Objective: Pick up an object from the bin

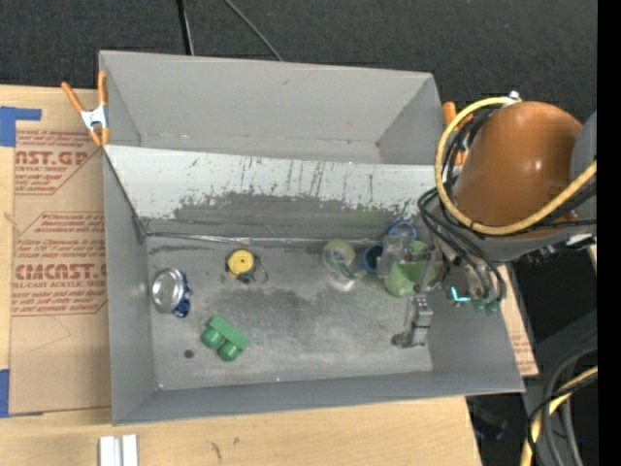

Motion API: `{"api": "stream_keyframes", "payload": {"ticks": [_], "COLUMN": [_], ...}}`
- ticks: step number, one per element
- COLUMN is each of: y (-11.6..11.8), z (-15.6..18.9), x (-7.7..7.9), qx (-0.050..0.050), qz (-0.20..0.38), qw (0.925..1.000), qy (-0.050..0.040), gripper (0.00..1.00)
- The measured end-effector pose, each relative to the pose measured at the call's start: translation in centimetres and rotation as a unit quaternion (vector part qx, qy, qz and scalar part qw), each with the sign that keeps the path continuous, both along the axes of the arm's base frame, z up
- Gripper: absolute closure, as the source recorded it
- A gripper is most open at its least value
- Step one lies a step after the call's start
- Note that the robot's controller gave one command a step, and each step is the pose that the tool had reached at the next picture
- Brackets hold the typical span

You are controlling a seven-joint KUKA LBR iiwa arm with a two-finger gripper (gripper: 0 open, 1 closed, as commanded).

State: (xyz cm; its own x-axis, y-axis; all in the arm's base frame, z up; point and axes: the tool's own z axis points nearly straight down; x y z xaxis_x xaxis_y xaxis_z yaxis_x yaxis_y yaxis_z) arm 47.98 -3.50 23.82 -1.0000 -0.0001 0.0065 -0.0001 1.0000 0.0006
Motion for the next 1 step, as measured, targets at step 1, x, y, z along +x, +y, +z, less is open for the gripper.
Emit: {"api": "stream_keyframes", "payload": {"ticks": [1], "y": [-0.73], "z": [-13.32], "x": [8.82], "qx": [0.0], "qz": [-0.109], "qw": [0.994], "qy": [-0.0025], "gripper": [0.0]}}
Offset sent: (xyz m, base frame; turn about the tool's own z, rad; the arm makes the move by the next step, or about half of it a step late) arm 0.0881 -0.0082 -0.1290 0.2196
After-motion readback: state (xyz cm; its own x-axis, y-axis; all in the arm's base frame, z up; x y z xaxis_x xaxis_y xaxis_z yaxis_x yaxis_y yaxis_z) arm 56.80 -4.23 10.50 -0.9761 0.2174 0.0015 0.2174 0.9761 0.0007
